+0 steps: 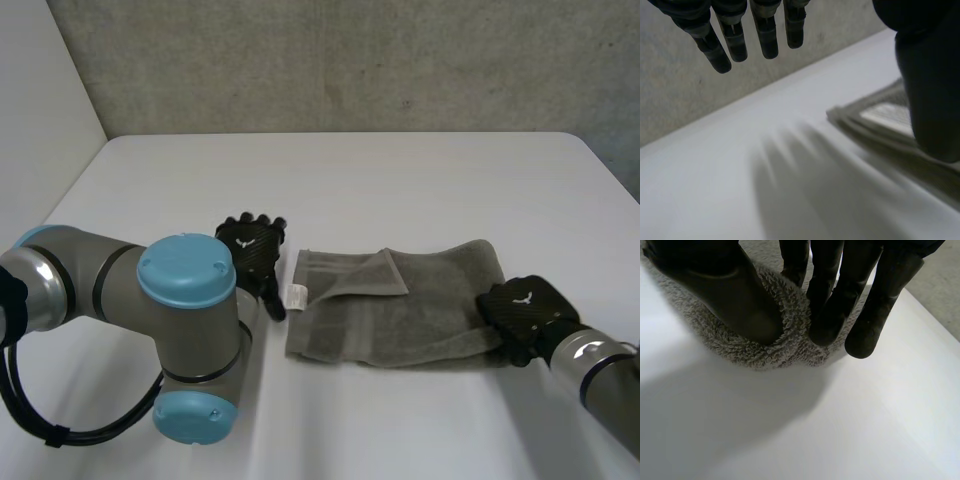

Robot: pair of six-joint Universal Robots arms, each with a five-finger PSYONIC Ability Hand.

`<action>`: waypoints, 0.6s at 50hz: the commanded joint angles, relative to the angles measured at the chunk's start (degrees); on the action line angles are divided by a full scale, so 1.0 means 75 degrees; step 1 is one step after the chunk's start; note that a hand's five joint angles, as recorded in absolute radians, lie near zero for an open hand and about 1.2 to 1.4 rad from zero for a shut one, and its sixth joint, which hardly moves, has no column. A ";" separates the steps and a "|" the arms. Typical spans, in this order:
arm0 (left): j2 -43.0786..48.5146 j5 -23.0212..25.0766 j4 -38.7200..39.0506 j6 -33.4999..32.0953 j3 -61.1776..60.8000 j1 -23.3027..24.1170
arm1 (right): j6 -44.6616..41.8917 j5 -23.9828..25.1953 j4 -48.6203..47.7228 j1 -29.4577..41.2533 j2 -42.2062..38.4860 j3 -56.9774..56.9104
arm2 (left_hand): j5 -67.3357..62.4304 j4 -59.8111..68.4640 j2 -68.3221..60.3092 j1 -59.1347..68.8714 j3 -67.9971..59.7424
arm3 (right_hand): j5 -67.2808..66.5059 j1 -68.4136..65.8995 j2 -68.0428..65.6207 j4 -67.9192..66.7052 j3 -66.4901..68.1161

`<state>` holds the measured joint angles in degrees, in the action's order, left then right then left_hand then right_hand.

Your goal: Fold the towel.

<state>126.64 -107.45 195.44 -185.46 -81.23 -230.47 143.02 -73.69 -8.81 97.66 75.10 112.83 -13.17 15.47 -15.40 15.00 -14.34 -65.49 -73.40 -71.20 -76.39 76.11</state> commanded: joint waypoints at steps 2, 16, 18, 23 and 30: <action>0.0059 0.0065 0.0191 -0.0057 0.0646 0.0447 | 0.0080 0.0379 -0.0021 -0.0295 0.0041 0.0026 | 0.1638 -0.0611 0.0602 -0.0549 0.0460 | -0.0601 -0.0880 -0.1174 -0.0481 0.0519; 0.0305 0.0568 0.0180 -0.0057 0.1103 0.0986 | 0.0302 0.0438 -0.0115 -0.0248 -0.0076 0.0062 | 0.1481 -0.0454 0.0445 -0.0392 0.0303 | -0.0601 -0.0880 -0.1174 -0.0481 0.0519; 0.0491 0.0685 0.0168 -0.0069 0.1267 0.1021 | 0.0337 0.0438 -0.0127 -0.0248 -0.0076 0.0062 | 0.1459 -0.0432 0.0422 -0.0369 0.0281 | -0.0601 -0.0880 -0.1174 -0.0481 0.0519; 0.1124 0.0862 0.0075 -0.0092 0.1841 0.1068 | 0.0337 0.0438 -0.0127 -0.0284 -0.0088 0.0062 | 0.1436 -0.0409 0.0400 -0.0347 0.0258 | -0.0601 -0.0880 -0.1174 -0.0481 0.0519; 0.1888 0.0885 -0.0313 -0.0092 0.2745 0.1069 | 0.0337 0.0450 -0.0115 -0.0330 -0.0088 0.0038 | 0.1413 -0.0387 0.0377 -0.0324 0.0236 | -0.0601 -0.0880 -0.1174 -0.0481 0.0519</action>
<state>136.39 -100.89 195.18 -186.12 -65.84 -222.42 145.60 -70.33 -9.74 95.43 74.45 113.27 -13.34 15.47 -15.40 15.00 -14.35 -65.49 -74.16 -71.93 -76.39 76.12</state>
